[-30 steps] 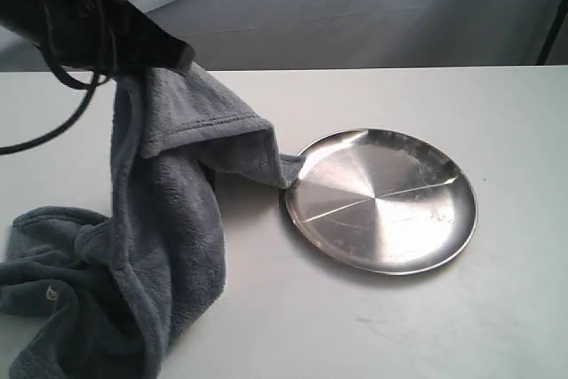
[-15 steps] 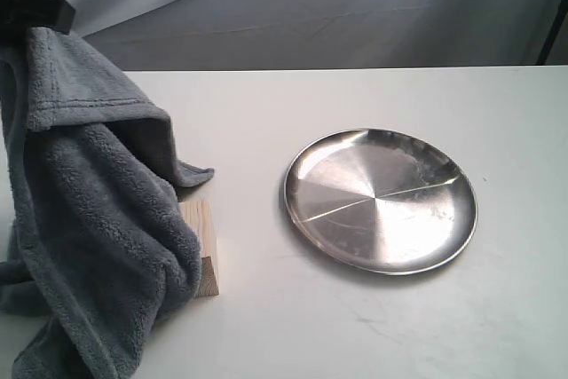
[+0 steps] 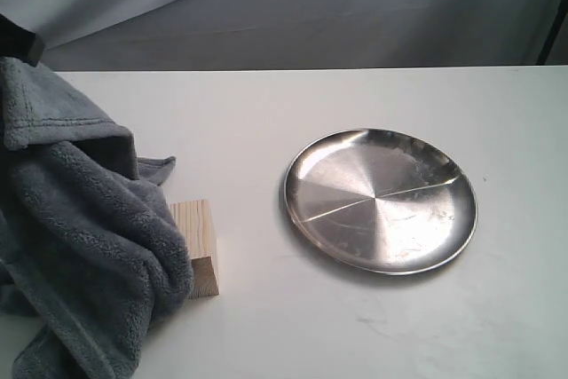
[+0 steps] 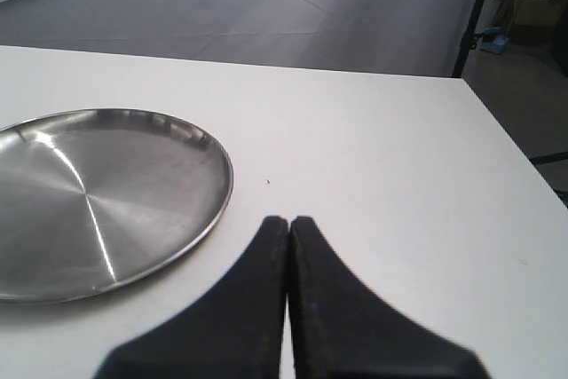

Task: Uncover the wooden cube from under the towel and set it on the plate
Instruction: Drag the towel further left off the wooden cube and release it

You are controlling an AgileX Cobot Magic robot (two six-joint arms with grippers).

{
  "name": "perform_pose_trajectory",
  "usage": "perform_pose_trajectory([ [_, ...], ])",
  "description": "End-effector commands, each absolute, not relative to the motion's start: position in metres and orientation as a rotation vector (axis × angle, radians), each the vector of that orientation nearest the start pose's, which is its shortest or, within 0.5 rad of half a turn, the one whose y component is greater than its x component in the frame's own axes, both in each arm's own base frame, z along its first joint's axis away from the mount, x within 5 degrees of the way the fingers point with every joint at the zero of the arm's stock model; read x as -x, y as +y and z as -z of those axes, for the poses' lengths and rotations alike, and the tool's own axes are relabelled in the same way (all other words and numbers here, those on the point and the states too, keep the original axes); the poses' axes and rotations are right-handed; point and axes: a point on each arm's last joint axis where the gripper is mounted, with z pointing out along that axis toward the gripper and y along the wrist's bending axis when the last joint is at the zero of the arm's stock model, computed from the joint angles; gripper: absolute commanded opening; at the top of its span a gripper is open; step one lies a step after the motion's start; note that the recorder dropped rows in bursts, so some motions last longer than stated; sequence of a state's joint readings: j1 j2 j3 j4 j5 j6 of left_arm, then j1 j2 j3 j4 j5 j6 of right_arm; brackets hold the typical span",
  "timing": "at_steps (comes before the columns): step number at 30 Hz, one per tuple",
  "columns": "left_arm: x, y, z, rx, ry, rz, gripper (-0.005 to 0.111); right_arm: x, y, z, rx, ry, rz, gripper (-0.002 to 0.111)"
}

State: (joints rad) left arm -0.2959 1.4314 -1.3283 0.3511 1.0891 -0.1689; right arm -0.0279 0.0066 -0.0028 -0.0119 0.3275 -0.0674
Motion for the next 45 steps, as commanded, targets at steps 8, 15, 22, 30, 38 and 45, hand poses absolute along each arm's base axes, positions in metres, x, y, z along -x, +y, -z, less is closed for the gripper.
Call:
perform_pose_trajectory([
  [8,-0.301,-0.016,-0.311,-0.148,2.772,-0.373,0.000,-0.054,-0.002,-0.184,0.040,1.811,0.081,0.000],
  [15,-0.296,-0.007,-0.269,-0.296,2.829,-0.490,0.000,-0.054,-0.002,-0.184,0.040,1.811,0.081,0.000],
  [22,-0.291,0.015,-0.226,-0.129,3.030,-0.621,0.000,-0.054,-0.002,-0.184,0.040,1.811,0.081,0.000],
  [30,-0.283,0.073,-0.202,0.261,3.166,-0.609,0.000,-0.054,-0.002,-0.184,0.040,1.811,0.081,0.000],
  [38,-0.272,0.107,-0.202,0.515,3.147,-0.610,0.000,-0.054,-0.002,-0.184,0.037,1.811,0.073,0.000],
  [45,-0.269,0.118,-0.183,0.623,3.230,-0.714,0.000,-0.054,-0.002,-0.184,0.037,1.811,0.073,0.000],
])
